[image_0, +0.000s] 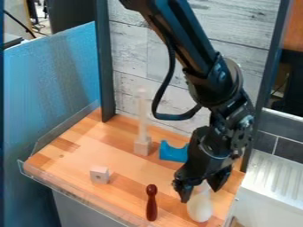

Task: Put the ball on the cup

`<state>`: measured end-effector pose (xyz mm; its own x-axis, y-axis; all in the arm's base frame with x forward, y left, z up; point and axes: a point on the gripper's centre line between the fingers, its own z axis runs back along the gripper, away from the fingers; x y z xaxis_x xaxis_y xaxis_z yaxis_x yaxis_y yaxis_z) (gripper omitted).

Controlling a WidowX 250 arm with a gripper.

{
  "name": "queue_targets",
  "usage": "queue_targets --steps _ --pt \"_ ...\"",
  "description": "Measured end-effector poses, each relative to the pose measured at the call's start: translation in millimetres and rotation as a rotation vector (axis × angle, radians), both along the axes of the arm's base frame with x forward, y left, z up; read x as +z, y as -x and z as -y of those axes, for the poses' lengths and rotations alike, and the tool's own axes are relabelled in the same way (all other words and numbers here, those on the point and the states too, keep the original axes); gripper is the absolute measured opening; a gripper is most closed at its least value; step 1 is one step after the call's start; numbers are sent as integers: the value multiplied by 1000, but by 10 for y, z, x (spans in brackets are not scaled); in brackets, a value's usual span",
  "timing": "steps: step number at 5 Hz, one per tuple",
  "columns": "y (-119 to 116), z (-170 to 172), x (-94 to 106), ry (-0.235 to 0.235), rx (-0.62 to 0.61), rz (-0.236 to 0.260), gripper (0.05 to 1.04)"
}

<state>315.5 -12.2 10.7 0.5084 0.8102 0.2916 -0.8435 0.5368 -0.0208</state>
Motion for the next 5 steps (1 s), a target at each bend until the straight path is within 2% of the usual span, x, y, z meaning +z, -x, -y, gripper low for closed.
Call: queue_targets --steps 1,2,5 --pt "-55 42 -72 15 15 -27 1000" --pt "-33 32 -144 8 15 -48 1000" --pt "-44 6 -344 -13 34 -72 1000"
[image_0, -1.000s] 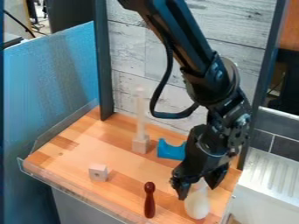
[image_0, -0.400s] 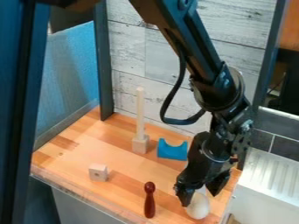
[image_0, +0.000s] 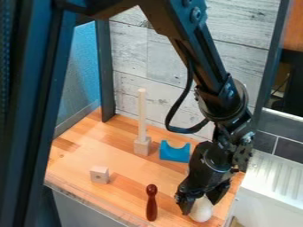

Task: Put the ball on the cup

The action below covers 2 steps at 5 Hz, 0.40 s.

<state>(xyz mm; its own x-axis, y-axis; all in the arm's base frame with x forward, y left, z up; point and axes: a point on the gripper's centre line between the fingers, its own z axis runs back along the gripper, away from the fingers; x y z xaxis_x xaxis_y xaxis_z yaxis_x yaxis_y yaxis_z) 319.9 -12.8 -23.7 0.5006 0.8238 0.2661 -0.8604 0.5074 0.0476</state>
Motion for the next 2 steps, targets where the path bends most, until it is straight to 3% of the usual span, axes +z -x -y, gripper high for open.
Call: queue_targets --steps 1,2 --pt "5 -9 -72 -10 7 -25 943" --pt "1 18 -60 11 5 -41 748"
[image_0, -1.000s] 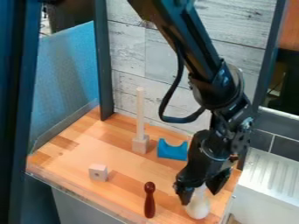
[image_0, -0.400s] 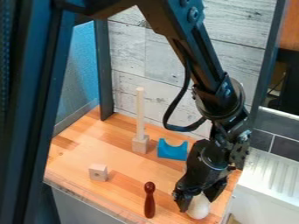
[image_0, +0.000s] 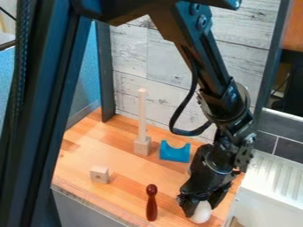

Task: Put the ball on the cup

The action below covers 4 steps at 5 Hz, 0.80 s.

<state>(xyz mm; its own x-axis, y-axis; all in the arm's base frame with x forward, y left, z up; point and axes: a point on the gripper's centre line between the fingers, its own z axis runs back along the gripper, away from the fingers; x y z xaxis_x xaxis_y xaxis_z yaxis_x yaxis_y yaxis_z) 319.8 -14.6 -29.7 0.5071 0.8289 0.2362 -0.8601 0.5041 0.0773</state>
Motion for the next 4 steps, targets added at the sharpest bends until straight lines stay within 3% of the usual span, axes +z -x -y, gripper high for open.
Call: queue_targets --steps 1,2,4 --pt "34 -45 65 44 20 -18 747" --pt "0 -3 403 107 17 33 747" --pt "25 45 758 184 42 23 747"
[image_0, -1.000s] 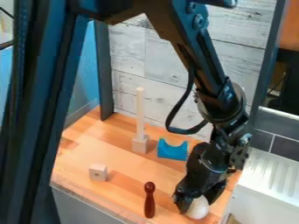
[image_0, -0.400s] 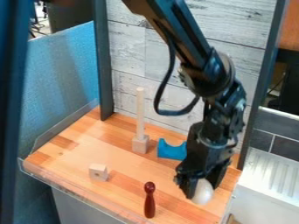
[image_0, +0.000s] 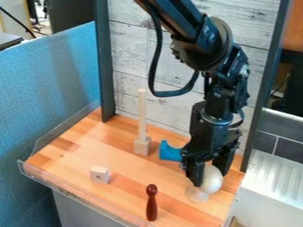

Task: Put the ball on the cup

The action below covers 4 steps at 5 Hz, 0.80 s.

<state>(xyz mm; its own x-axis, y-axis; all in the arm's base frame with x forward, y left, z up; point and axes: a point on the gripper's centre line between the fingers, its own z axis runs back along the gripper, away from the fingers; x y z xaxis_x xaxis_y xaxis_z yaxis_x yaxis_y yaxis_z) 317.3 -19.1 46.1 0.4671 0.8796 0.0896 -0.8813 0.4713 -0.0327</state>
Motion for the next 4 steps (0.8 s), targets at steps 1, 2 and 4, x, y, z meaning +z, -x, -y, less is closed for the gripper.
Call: queue_targets --steps 1,2,4 --pt "-126 -45 82 -19 20 38 747" --pt "-219 -58 -56 -34 36 14 747" --pt "-331 -154 -133 -52 76 7 747"
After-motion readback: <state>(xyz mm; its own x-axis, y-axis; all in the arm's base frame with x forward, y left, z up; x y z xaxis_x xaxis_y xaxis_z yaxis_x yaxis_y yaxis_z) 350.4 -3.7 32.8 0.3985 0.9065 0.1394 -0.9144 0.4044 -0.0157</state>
